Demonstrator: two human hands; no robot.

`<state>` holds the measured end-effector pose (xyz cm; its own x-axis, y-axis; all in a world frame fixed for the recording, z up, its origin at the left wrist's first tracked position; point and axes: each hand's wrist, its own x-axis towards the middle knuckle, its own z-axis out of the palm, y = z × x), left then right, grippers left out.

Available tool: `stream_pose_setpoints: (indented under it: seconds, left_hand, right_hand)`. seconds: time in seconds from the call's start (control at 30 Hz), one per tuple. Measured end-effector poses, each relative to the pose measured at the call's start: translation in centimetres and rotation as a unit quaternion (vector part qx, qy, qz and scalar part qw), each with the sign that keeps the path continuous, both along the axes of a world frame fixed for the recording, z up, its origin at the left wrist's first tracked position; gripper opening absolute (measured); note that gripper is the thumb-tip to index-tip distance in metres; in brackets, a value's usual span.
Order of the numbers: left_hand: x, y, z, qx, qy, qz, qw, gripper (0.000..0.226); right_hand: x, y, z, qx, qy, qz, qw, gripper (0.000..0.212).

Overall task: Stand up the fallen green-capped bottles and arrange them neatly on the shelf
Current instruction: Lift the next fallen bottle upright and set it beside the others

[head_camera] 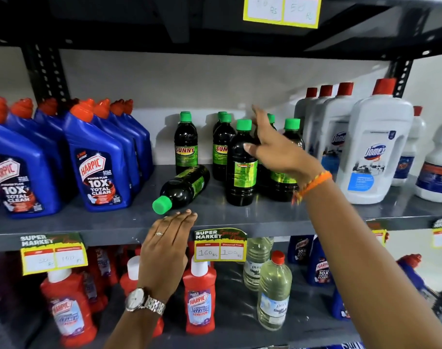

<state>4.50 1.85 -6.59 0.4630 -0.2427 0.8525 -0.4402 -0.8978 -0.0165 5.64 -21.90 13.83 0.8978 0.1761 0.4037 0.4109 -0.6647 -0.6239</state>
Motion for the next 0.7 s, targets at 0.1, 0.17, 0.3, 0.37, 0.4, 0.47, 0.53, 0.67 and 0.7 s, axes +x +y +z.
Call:
stream_pose_setpoints:
  seconds: [0.1,0.17,0.3,0.37,0.4,0.47,0.53,0.67,0.7]
  left_hand:
    - [-0.1,-0.1,0.0,0.005,-0.005,0.003,1.0,0.051]
    - [-0.2,-0.3,0.2,0.004,-0.005,0.005,1.0,0.048]
    - [-0.2,-0.3,0.4,-0.005,-0.007,0.014,1.0,0.048]
    - [-0.3,-0.4,0.2,-0.01,-0.001,0.018,1.0,0.049]
    - [-0.3,-0.5,0.2,-0.012,0.002,0.02,1.0,0.049]
    - [-0.5,-0.5,0.2,-0.015,0.006,0.018,1.0,0.049]
    - [-0.4,-0.5,0.3,-0.008,0.007,0.016,1.0,0.049]
    - [-0.4,-0.3,0.4,0.003,0.008,0.02,1.0,0.056]
    - [-0.4,-0.2,0.4,0.007,0.012,0.02,1.0,0.061]
  right_hand:
    - [0.0,-0.4,-5.3,0.098,0.074,0.015,0.992,0.098]
    - [0.9,-0.1,-8.5,0.114,0.099,0.015,0.988,0.096]
    - [2.2,-0.1,-10.5,0.139,0.088,-0.044,0.985,0.05]
    - [2.5,0.0,-10.3,0.106,0.066,-0.088,0.988,0.046]
    - [2.4,0.2,-10.2,0.073,0.053,-0.112,0.99,0.05]
    - [2.1,0.8,-10.0,0.013,0.014,-0.163,0.986,0.062]
    - [2.0,1.3,-10.0,-0.002,-0.013,-0.189,0.982,0.072]
    - [2.4,0.7,-10.1,0.078,0.047,-0.128,0.988,0.064]
    - [2.3,0.4,-10.0,0.101,0.062,-0.115,0.986,0.061]
